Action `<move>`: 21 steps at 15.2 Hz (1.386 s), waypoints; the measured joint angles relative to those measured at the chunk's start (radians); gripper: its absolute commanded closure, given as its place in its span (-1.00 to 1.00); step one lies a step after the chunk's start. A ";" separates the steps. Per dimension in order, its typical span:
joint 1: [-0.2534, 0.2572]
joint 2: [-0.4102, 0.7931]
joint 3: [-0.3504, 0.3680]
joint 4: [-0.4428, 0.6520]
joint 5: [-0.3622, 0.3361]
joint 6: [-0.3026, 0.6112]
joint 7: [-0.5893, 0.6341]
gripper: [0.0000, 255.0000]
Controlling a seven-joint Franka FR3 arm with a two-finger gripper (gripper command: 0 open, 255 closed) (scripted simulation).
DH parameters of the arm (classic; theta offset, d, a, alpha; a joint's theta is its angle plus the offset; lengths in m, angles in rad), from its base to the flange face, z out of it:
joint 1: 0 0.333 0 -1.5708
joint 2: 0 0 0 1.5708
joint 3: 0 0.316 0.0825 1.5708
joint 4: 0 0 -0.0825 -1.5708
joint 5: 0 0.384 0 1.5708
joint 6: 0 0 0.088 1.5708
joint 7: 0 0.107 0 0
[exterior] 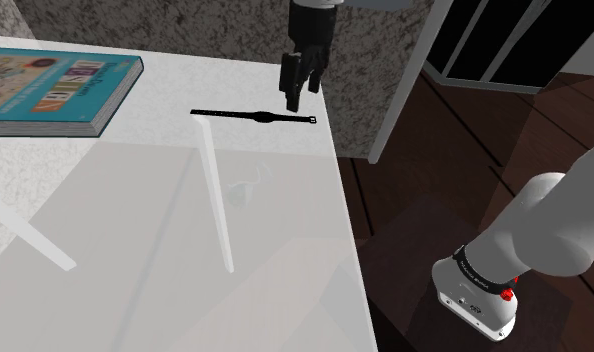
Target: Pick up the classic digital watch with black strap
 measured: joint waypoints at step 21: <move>0.077 0.201 0.064 0.182 -0.082 0.031 0.065 1.00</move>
